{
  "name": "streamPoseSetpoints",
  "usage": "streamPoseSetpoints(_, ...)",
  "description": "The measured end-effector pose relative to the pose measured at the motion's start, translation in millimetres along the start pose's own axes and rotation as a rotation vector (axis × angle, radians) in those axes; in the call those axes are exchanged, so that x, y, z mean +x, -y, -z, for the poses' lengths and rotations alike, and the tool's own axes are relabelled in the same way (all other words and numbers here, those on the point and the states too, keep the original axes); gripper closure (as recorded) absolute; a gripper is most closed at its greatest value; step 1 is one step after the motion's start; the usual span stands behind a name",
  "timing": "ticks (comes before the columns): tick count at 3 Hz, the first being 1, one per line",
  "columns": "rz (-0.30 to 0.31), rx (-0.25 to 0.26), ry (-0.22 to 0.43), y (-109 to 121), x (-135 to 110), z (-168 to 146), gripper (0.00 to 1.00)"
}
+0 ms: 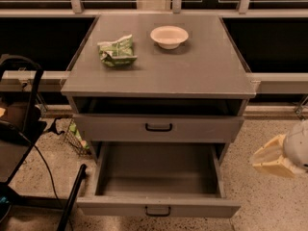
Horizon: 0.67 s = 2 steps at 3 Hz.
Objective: Close middle drawer
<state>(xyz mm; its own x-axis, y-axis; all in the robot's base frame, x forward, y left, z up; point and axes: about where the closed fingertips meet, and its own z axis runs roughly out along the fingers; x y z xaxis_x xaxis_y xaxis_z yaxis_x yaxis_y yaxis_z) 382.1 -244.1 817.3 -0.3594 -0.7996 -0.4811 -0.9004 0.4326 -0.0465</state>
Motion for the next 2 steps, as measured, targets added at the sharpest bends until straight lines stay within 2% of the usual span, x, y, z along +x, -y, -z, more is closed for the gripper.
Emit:
streamPoseSetpoints(1,-0.066,-0.034,0.08,-35,12,-34,1.0)
streamPoseSetpoints(2,-0.136,-0.021,0.15,-71,27,-79,1.0)
